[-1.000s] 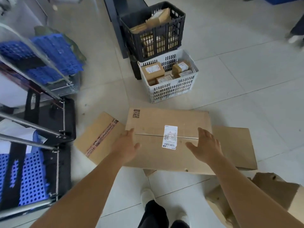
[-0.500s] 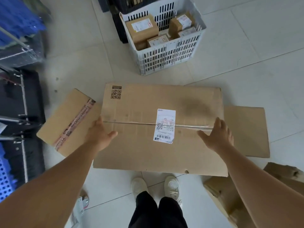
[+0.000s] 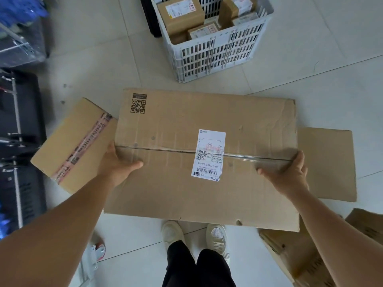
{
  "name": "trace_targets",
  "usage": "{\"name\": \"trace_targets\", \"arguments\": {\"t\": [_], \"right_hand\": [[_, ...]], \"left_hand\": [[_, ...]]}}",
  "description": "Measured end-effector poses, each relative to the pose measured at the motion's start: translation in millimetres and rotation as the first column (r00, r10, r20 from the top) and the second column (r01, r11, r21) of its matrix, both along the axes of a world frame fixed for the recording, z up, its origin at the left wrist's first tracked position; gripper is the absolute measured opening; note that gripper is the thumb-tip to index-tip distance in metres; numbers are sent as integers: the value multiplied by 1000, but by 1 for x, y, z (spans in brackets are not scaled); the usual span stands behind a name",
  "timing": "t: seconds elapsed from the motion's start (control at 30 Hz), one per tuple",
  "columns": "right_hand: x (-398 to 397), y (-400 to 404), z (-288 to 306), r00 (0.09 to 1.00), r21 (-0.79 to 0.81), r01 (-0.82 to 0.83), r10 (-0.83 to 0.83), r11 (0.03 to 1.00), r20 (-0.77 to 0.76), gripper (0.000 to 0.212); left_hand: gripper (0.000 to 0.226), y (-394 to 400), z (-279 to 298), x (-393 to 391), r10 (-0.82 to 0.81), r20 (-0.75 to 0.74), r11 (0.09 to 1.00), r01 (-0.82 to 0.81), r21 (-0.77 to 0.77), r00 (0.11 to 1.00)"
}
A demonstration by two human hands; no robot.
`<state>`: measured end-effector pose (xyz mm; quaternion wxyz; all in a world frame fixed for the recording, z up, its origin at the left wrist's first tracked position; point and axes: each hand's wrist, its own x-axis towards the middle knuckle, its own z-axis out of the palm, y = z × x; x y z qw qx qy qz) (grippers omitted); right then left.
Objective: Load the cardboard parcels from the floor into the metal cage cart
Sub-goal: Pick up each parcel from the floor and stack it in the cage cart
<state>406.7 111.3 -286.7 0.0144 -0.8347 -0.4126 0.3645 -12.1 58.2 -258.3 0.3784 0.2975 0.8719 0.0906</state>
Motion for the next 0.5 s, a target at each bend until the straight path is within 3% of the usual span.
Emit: {"name": "trace_targets", "arguments": {"t": [0.23,0.37,0.5], "right_hand": [[6,8,27,997,92,-59,63,994,-45,118],[4,16,64,992,143,-97,107,985,-64,115],[-2,27,112,976,224,-148,179,963,-126,113]], "left_hand": [[92,-7,32,7,41,5,995,-41,93,999],[98,-19,72,8,96,11,986,-97,137,995],[86,-37,127,7,179,-39,966,-168,198,983]]}}
